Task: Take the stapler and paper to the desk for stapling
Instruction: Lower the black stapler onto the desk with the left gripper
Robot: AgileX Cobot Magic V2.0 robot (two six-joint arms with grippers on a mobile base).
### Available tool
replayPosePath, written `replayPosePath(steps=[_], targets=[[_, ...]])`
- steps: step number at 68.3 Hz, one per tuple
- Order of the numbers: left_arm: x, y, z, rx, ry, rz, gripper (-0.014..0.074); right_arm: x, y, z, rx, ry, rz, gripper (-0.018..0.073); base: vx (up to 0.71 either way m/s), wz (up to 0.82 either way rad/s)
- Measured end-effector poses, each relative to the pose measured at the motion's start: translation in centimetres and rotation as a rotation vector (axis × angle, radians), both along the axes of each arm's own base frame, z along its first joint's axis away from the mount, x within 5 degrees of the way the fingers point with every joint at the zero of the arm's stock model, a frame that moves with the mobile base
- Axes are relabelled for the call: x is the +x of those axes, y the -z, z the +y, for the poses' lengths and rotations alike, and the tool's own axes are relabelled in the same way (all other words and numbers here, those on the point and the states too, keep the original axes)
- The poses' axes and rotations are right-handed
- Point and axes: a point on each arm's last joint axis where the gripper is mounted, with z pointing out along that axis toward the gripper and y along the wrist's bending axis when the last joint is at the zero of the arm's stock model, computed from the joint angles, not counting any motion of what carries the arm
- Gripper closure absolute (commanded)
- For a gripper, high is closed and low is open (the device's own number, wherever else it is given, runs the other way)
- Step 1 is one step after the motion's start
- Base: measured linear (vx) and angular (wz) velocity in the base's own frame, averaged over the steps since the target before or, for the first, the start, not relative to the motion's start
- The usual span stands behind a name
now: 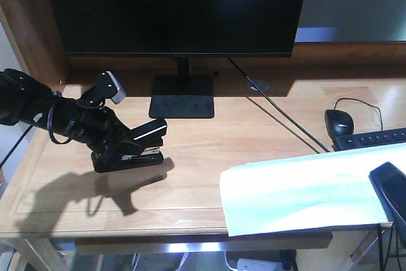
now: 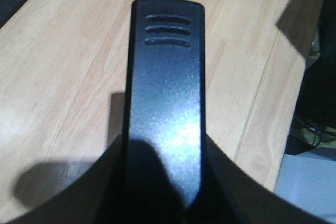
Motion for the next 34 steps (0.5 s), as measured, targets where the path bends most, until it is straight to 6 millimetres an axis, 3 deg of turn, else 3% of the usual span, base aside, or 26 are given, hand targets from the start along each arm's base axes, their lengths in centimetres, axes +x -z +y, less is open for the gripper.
replayPosePath(steps=[34], targets=[[4.0, 3.2, -0.3, 0.01, 0.136, -0.096, 0.06, 0.0, 0.0, 0.0, 0.0, 0.0, 0.0, 0.0564, 0.0, 0.0]])
